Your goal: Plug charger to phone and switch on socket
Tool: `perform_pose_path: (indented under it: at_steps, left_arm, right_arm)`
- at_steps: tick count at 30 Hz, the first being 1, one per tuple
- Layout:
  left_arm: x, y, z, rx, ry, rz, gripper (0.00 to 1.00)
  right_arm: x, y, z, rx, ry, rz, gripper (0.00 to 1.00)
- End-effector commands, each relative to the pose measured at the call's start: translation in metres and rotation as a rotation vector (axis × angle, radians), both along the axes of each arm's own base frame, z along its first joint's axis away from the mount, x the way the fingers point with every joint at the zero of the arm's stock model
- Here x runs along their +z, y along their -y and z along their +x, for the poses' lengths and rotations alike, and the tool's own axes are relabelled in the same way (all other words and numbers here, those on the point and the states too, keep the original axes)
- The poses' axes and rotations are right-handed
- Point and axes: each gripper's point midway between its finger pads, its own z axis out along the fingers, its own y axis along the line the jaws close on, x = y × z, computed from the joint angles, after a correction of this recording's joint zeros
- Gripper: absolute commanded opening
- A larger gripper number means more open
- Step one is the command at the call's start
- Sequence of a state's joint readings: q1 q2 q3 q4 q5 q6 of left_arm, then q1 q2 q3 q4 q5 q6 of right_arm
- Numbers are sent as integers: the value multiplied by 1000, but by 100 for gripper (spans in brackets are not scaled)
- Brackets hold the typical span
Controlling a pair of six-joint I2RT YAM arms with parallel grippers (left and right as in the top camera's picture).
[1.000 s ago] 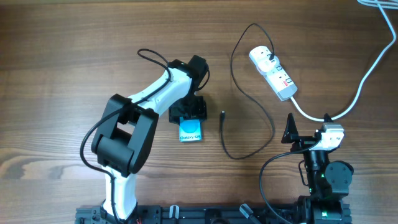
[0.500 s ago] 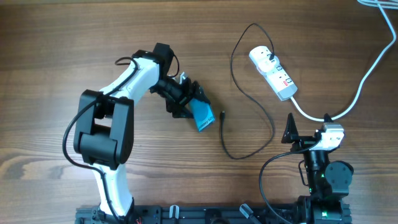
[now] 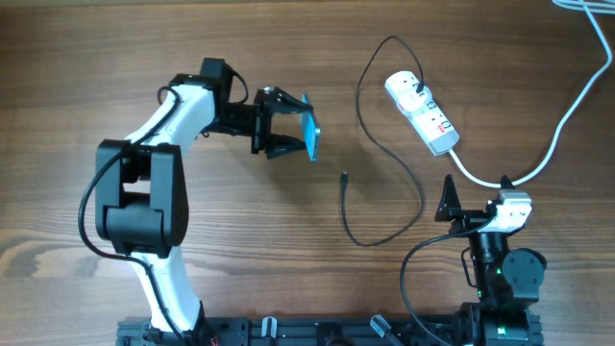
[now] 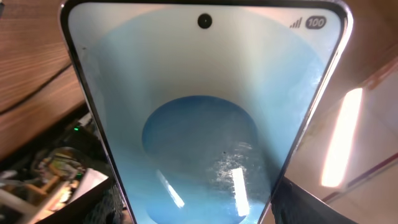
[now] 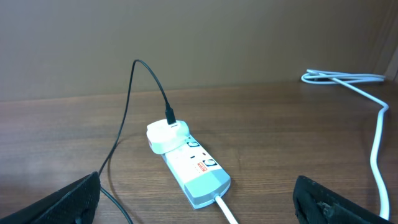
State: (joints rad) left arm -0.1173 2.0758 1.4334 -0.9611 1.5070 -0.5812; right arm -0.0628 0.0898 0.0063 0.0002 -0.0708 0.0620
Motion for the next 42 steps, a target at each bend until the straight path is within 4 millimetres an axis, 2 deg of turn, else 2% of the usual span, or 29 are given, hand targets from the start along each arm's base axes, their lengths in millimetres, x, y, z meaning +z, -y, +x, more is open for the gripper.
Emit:
perform_pose_path:
  at_steps: [1,5,7,9,10,11,12,13,16,18,20,21,22,24,26,27,28,29,30,31,34,37,38,40,42]
  left_arm:
    - [28,-14,9,44,-58,-64,72]
    - [28,-18,11,56,-71,-64,72]
    - [28,-18,11,56,-69,-64,72]
    - [28,-18,11,56,-66,-64,72]
    - [28,-18,11,56,-66,-64,72]
    - [28,-18,11,56,-66,-64,72]
    - [28,-18,11,56,-66,-64,72]
    - [28,-18,11,56,-66,-64,72]
    - [28,-18,11,56,-66,-64,72]
    - [28,-18,11,56,-67,-64,72]
    - [28,-18,11,56,-67,-64,72]
    - [28,-18,11,56,-67,-64,72]
    - [28,-18,11,56,-67,-64,72]
    - [28,-18,11,56,-67,-64,72]
    - [28,-18,11,56,-67,-64,72]
    - [28,-18,11,56,-66,-64,72]
    - [28,-18,11,56,-66,-64,72]
    - [28,-18,11,56,-67,-64,72]
    - [28,-18,11,56,-67,-64,72]
    - [28,-18,11,56,-67,-64,72]
    - [28,-18,11,56,-67,-64,72]
    - [28,-18,11,56,-67,-64,72]
    - [28,-18,11,56,-67,-64,72]
    - [28,-18,11,56,-66,-64,72]
    - [28,-18,11,56,-67,-64,71]
  right_arm:
    - [0,0,0,4,3,-8,100]
    - [0,4,0,-21,3,-11,100]
    - [17,0,1,1,69,28,100]
    - [39,-47,-7,274,109,343,100]
    - [39,-71,-16,419,32,558,100]
    - [36,-83,-22,477,-56,747,100]
    - [35,-78,-19,417,-131,1049,100]
    - [44,-79,-21,441,-117,1103,100]
    - [109,-93,-44,665,103,927,100]
    - [140,-99,-50,706,133,850,100]
    - [175,-110,-54,758,136,660,100]
    - [187,-115,-51,772,99,566,100]
    - [195,-115,-38,736,-6,514,99]
    - [196,-113,-15,673,-255,466,100]
    - [208,-119,-1,683,-480,552,100]
    - [216,-122,9,695,-534,607,100]
    - [224,-130,14,762,-570,647,98]
    - [236,-144,14,922,-531,591,84]
    - [238,-159,16,1016,-531,546,83]
    - [228,-166,22,972,-575,526,82]
    - [176,-186,40,639,-728,257,86]
    - [158,-204,49,348,-787,40,86]
    - [155,-219,53,312,-786,-24,87]
    - [143,-243,61,282,-792,-53,87]
    - [125,-255,71,211,-796,-59,87]
